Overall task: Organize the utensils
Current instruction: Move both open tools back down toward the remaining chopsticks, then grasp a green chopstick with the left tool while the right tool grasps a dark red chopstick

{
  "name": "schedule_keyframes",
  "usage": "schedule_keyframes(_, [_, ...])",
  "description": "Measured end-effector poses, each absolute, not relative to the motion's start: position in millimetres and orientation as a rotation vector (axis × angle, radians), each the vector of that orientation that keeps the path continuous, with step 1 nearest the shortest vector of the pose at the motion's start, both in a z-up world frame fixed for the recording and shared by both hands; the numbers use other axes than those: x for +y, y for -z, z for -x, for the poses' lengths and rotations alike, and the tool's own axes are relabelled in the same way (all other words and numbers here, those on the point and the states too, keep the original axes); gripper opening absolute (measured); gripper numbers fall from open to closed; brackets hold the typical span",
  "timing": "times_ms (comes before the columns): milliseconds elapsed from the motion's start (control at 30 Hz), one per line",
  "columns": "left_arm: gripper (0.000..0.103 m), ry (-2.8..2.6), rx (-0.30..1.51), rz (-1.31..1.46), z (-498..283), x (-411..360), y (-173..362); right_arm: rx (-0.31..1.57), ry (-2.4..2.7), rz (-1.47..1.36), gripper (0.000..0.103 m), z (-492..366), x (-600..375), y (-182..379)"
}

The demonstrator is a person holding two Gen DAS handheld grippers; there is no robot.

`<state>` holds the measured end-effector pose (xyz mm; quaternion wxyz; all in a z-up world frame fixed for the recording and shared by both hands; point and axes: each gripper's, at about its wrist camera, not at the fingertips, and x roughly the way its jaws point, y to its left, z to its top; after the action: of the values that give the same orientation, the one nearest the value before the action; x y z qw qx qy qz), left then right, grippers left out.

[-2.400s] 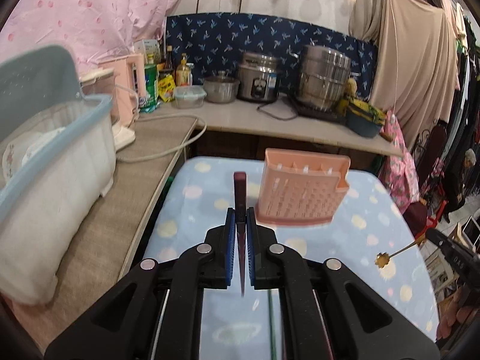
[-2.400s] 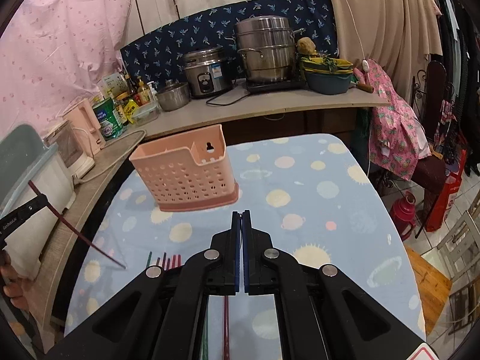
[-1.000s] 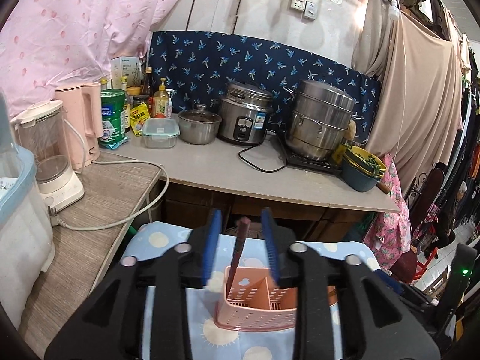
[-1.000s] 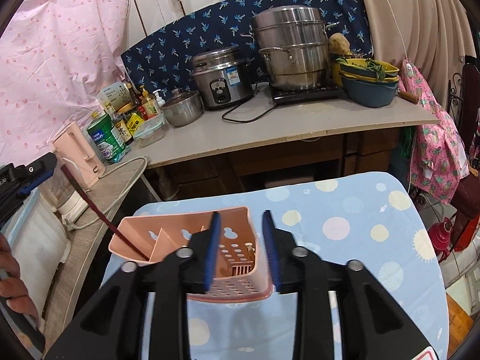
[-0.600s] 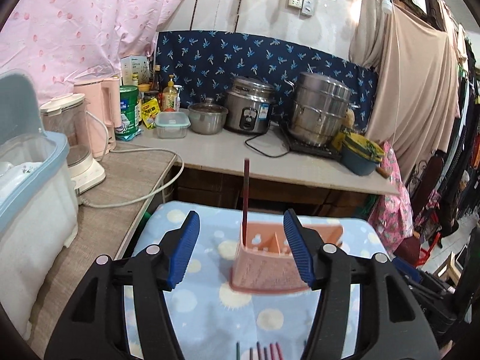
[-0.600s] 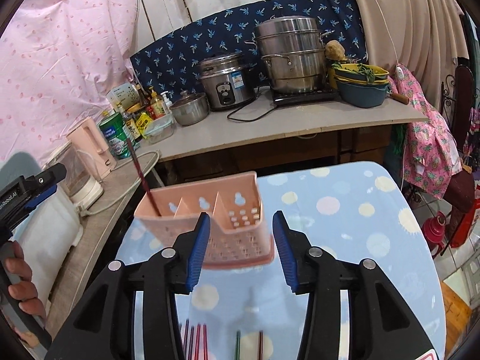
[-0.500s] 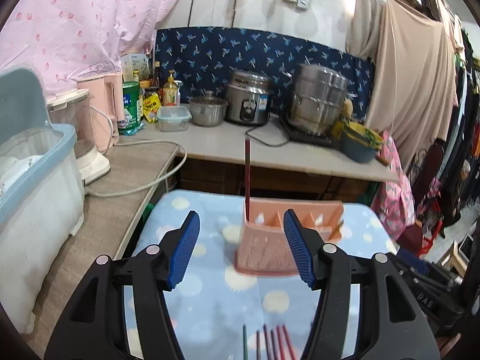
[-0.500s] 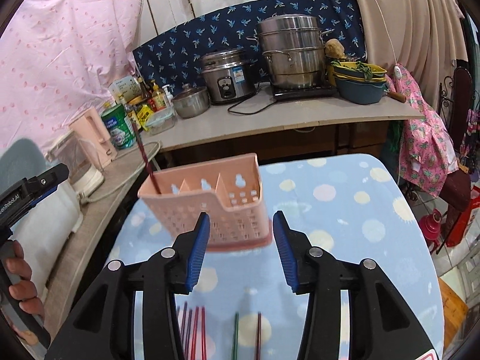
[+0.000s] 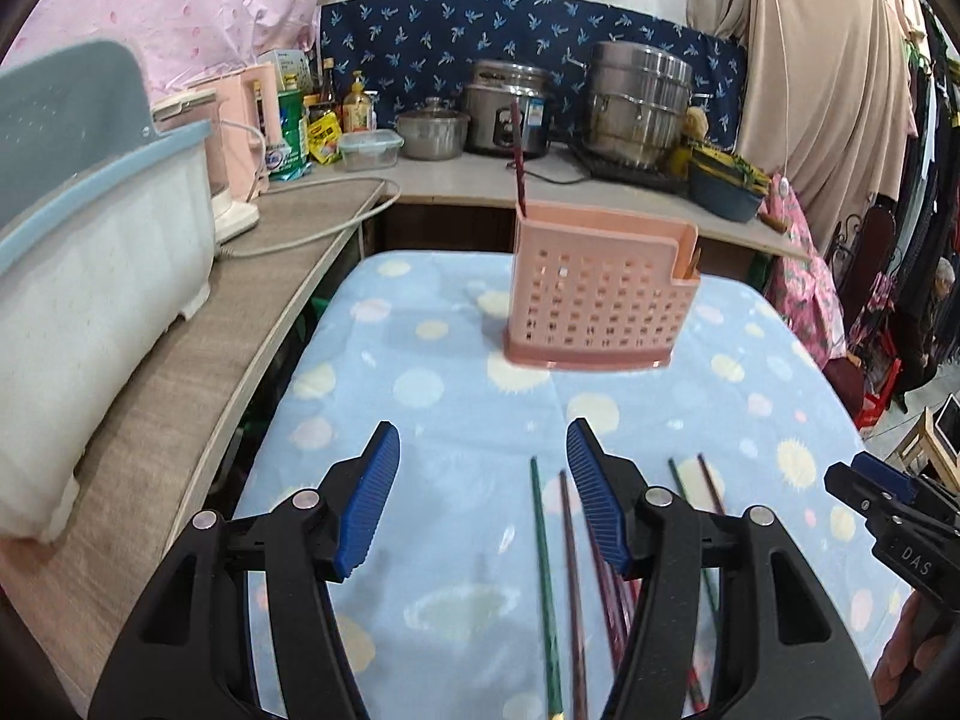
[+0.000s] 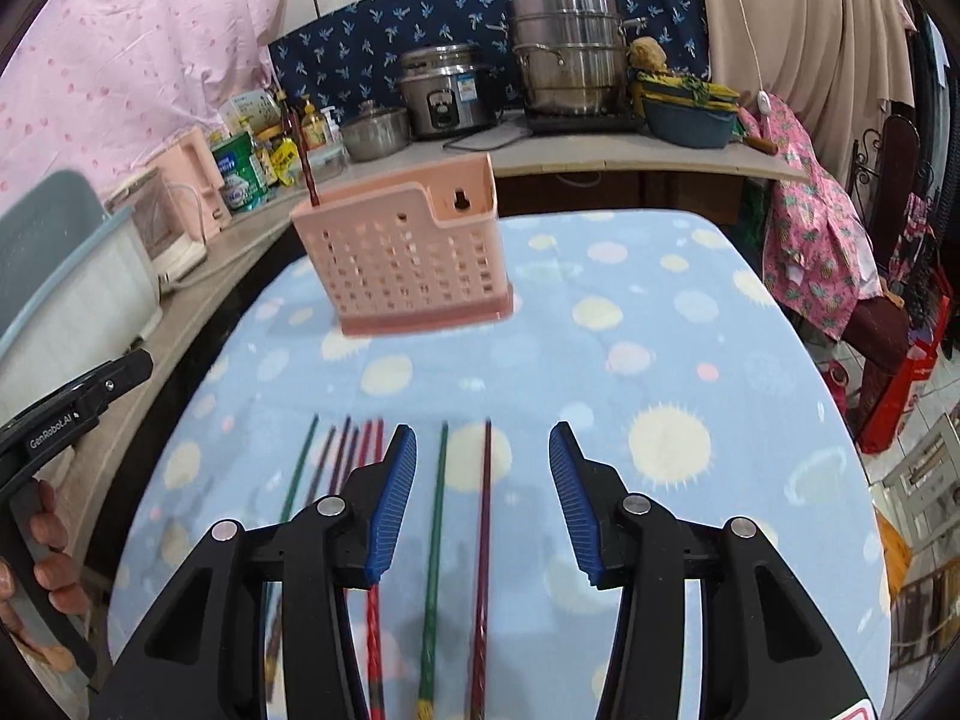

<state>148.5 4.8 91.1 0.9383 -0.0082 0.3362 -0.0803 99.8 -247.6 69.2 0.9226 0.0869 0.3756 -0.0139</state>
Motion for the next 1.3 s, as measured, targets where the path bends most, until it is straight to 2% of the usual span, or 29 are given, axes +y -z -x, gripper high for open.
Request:
schedule_keyframes(267, [0.055, 0.149, 0.766, 0.028, -120, 14, -49, 0.834, 0.031, -0.171, 0.045, -64, -242, -32])
schedule_keyframes(700, [0.055, 0.137, 0.836, 0.010, -94, 14, -18, 0.909, 0.015, -0.134, 0.043, -38, -223, 5])
schedule_keyframes(1300, [0.055, 0.107, 0.868, 0.012, -85, 14, -8, 0.944, -0.006, -0.128, 0.018, -34, -216, 19])
